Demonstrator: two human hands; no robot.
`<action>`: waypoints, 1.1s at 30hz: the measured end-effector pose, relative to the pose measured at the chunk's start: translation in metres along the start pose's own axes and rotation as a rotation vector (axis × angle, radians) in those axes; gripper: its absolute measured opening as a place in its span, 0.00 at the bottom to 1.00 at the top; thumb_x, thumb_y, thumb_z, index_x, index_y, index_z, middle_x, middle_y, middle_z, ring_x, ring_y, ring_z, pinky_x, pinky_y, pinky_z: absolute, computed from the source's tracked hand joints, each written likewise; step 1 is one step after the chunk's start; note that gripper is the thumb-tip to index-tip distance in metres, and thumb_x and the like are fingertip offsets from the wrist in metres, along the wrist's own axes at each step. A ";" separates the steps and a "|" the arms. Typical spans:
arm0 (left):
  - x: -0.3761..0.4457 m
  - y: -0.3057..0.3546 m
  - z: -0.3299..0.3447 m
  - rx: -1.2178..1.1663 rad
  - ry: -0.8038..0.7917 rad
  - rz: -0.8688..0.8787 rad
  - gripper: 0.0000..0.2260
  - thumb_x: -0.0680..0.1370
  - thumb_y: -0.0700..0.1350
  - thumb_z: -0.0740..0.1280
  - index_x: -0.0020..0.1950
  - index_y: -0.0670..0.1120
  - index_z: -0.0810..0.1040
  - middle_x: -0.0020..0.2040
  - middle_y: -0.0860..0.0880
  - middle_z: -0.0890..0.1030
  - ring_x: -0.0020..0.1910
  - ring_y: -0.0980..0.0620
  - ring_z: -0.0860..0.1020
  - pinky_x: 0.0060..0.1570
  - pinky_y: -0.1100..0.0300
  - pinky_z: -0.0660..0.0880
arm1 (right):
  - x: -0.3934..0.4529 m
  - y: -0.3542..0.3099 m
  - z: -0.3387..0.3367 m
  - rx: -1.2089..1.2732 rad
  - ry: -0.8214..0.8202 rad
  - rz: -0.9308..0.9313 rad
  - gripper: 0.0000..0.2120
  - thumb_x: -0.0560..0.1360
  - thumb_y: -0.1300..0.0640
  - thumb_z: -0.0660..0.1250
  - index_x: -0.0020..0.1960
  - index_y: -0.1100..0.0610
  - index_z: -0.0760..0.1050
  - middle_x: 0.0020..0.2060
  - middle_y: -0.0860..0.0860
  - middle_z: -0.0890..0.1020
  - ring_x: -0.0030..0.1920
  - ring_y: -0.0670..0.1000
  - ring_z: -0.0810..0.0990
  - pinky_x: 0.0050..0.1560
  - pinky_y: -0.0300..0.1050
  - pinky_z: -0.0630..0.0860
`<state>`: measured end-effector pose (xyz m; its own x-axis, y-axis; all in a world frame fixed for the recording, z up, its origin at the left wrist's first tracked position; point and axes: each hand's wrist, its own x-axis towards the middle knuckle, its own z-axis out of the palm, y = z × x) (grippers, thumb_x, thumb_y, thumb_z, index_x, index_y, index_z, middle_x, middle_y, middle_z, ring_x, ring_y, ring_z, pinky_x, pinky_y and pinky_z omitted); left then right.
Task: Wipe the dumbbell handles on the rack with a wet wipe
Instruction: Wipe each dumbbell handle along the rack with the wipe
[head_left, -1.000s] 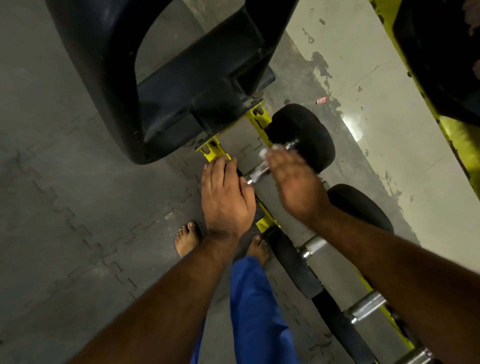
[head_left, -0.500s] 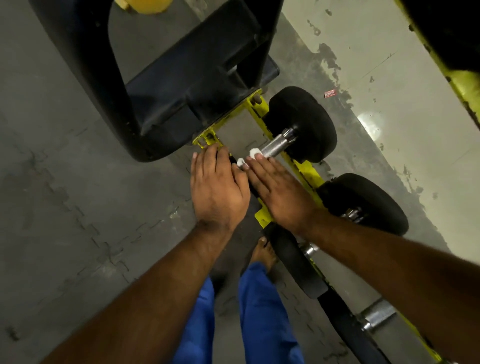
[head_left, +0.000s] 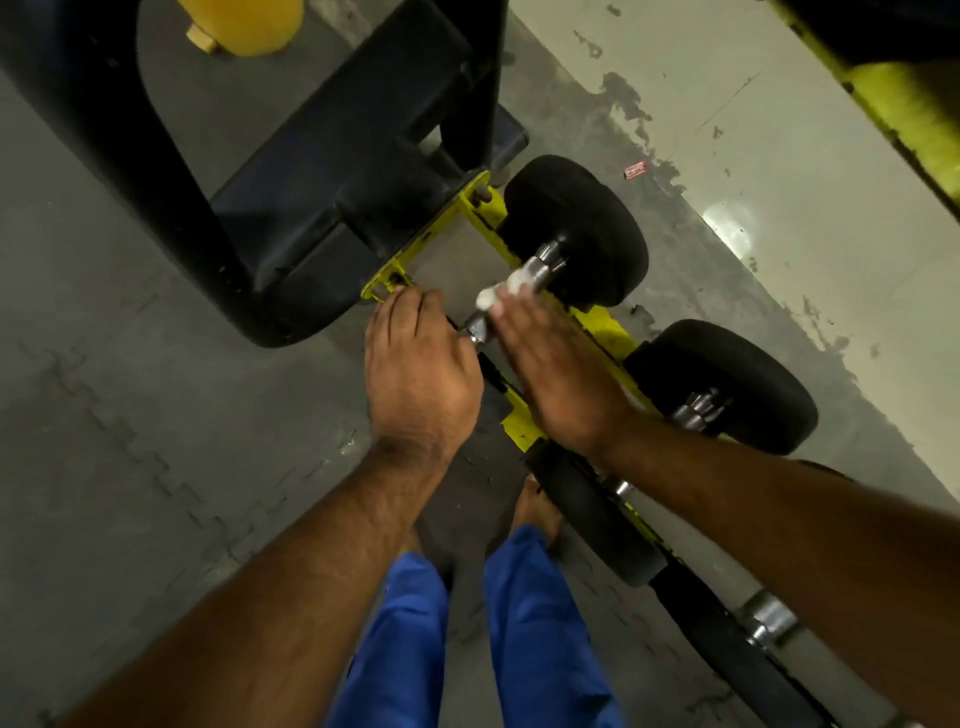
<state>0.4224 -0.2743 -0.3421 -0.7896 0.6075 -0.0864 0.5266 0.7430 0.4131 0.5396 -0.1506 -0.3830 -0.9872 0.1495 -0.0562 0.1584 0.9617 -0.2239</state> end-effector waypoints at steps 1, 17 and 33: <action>0.000 0.000 0.000 -0.007 -0.001 -0.001 0.26 0.77 0.49 0.49 0.66 0.37 0.75 0.66 0.40 0.76 0.69 0.43 0.70 0.73 0.46 0.64 | -0.004 0.001 0.000 -0.020 -0.037 -0.074 0.29 0.77 0.67 0.51 0.79 0.65 0.55 0.79 0.60 0.56 0.79 0.60 0.52 0.78 0.57 0.55; 0.000 -0.001 0.002 -0.031 0.050 0.012 0.22 0.76 0.46 0.53 0.62 0.35 0.77 0.61 0.38 0.78 0.65 0.40 0.74 0.69 0.44 0.68 | 0.003 0.000 0.010 0.131 -0.003 -0.165 0.31 0.75 0.69 0.61 0.77 0.64 0.60 0.77 0.60 0.62 0.78 0.61 0.57 0.77 0.58 0.56; -0.001 -0.002 0.004 -0.055 0.062 0.041 0.22 0.76 0.46 0.53 0.63 0.36 0.77 0.61 0.38 0.78 0.65 0.40 0.73 0.68 0.42 0.68 | 0.015 0.027 -0.005 0.133 0.139 0.087 0.28 0.75 0.69 0.55 0.76 0.65 0.64 0.75 0.60 0.67 0.77 0.59 0.61 0.77 0.53 0.59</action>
<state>0.4233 -0.2753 -0.3468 -0.7869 0.6170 -0.0130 0.5417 0.7007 0.4643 0.5286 -0.1210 -0.3846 -0.9617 0.2693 0.0515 0.2350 0.9063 -0.3512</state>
